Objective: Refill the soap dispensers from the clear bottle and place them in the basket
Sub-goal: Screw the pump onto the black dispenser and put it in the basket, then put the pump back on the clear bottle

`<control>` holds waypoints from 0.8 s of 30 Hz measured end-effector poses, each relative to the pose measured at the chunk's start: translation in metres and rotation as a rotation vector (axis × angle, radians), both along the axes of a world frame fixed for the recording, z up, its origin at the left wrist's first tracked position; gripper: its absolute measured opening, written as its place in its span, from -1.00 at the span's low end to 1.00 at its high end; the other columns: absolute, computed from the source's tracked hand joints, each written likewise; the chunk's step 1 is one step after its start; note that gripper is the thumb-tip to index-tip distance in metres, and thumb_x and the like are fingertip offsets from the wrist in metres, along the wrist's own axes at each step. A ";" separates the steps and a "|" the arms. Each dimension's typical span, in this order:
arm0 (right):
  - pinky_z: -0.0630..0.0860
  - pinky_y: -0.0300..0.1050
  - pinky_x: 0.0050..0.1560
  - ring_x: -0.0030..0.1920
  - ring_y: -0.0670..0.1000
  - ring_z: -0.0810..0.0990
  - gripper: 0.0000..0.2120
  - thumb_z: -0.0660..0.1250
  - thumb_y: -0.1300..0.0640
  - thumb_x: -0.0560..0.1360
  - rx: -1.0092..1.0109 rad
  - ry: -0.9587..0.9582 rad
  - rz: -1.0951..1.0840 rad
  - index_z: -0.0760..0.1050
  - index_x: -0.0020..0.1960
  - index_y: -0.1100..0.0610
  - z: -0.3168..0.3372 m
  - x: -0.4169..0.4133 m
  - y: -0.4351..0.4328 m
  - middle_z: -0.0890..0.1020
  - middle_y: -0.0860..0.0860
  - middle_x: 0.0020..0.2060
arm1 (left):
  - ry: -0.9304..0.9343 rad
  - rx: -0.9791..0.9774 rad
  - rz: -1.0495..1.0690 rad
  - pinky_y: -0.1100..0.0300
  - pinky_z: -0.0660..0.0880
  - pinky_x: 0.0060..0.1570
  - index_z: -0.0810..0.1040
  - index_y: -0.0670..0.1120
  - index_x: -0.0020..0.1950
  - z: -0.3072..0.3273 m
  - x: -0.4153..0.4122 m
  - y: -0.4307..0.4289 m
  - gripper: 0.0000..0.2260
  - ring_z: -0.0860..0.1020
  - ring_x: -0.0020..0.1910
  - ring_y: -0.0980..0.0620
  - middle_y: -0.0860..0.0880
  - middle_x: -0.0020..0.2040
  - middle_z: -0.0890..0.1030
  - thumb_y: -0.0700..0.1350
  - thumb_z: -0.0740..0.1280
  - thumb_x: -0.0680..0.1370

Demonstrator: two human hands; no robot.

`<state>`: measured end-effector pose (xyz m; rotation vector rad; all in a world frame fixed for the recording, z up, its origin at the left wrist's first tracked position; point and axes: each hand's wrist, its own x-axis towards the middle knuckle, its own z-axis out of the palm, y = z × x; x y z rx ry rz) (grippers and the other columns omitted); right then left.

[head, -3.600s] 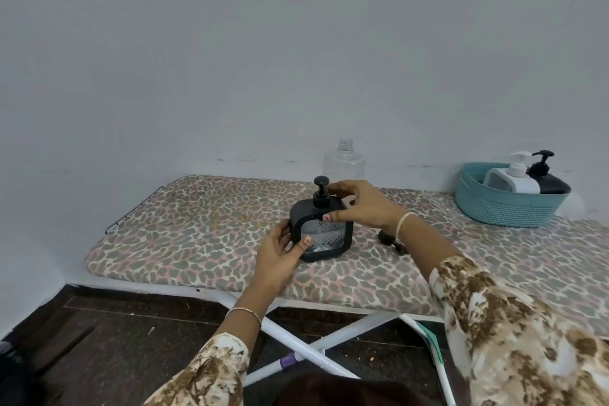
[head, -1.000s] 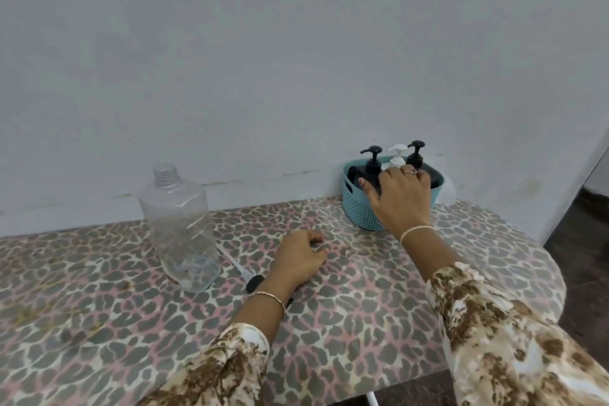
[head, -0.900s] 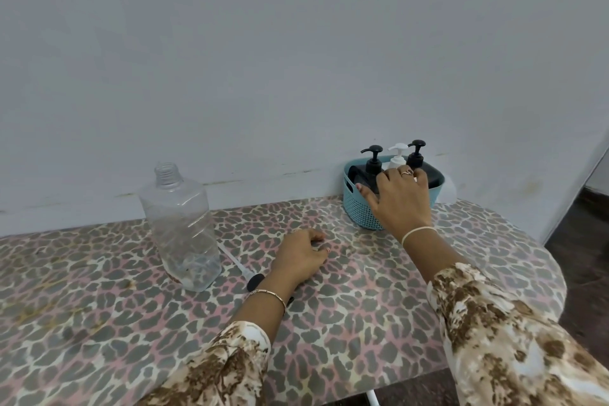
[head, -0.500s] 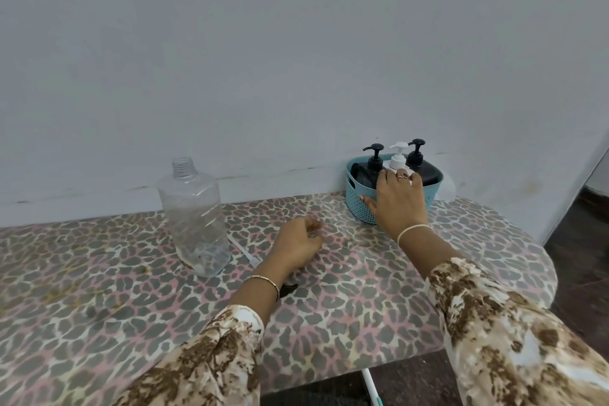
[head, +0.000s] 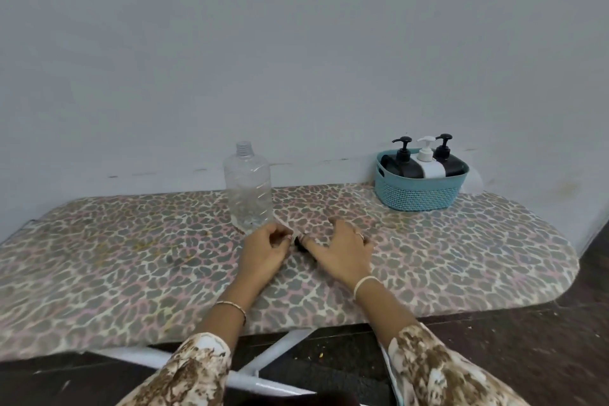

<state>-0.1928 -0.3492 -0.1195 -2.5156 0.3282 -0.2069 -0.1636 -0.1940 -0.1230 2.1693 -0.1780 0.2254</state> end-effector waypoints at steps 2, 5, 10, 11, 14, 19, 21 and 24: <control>0.14 0.21 0.38 0.39 0.10 0.35 -0.12 0.18 -0.50 0.30 -0.002 0.007 -0.014 0.27 0.42 0.05 -0.007 -0.007 0.011 0.44 0.00 0.35 | -0.006 0.000 0.051 0.11 0.59 0.04 0.64 -0.01 0.02 -0.004 -0.011 0.017 -0.90 0.62 -0.08 0.11 0.07 -0.04 0.67 -0.14 0.38 0.53; 0.14 0.16 0.36 0.34 0.07 0.38 -0.25 0.24 -0.39 0.35 -0.060 -0.058 -0.045 0.29 0.40 0.00 -0.016 -0.016 0.021 0.52 -0.04 0.24 | 0.007 0.075 0.113 0.17 0.54 0.07 0.62 0.00 0.10 -0.006 -0.022 0.039 -0.84 0.61 0.00 0.08 0.04 0.06 0.66 -0.13 0.37 0.53; 0.14 0.06 0.25 0.16 0.04 0.48 -0.54 0.30 -0.19 0.44 -0.177 -0.193 -0.077 0.39 0.29 -0.07 -0.018 -0.022 0.026 0.62 -0.08 0.00 | 0.038 0.163 0.052 0.32 0.39 0.08 0.61 -0.08 0.21 -0.012 -0.030 0.055 -0.75 0.57 0.16 0.04 -0.01 0.17 0.63 -0.14 0.38 0.53; 0.13 0.04 0.23 0.16 0.03 0.48 -0.59 0.33 -0.14 0.44 -0.173 -0.213 -0.071 0.42 0.25 -0.07 -0.018 -0.022 0.026 0.62 -0.08 -0.02 | 0.046 0.137 0.055 0.33 0.38 0.07 0.61 -0.07 0.20 -0.012 -0.030 0.056 -0.76 0.57 0.15 0.05 -0.01 0.17 0.63 -0.14 0.38 0.53; 0.14 -0.01 0.13 0.09 0.02 0.48 -0.73 0.41 -0.01 0.40 -0.108 -0.313 -0.069 0.53 0.09 -0.06 -0.019 -0.023 0.026 0.64 -0.11 -0.08 | 0.059 0.085 0.065 0.33 0.37 0.07 0.62 -0.06 0.18 -0.013 -0.031 0.057 -0.78 0.56 0.12 0.08 0.01 0.15 0.63 -0.14 0.39 0.54; 0.25 -0.10 0.04 -0.03 -0.04 0.48 -0.80 0.50 0.09 0.35 0.060 -0.472 -0.042 0.61 -0.03 -0.01 -0.019 -0.027 0.024 0.64 -0.14 -0.14 | 0.088 0.029 0.062 0.32 0.40 0.03 0.63 -0.06 0.12 -0.013 -0.029 0.060 -0.83 0.57 0.08 0.10 0.03 0.08 0.64 -0.15 0.38 0.54; 0.31 -0.15 0.04 -0.03 -0.08 0.45 -0.78 0.51 0.13 0.35 0.175 -0.479 -0.033 0.62 -0.01 0.01 -0.017 -0.029 0.024 0.63 -0.13 -0.13 | 0.079 0.028 0.065 0.29 0.43 0.05 0.64 -0.07 0.12 -0.014 -0.029 0.061 -0.82 0.58 0.08 0.08 0.02 0.07 0.65 -0.16 0.38 0.54; 0.44 -0.12 0.07 0.00 -0.06 0.49 -0.76 0.51 0.21 0.34 0.350 -0.433 -0.037 0.65 -0.01 0.00 -0.013 -0.030 0.024 0.61 -0.11 -0.15 | 0.073 0.028 0.063 0.28 0.44 0.06 0.64 -0.08 0.14 -0.015 -0.029 0.061 -0.81 0.57 0.06 0.10 0.02 0.07 0.65 -0.17 0.38 0.54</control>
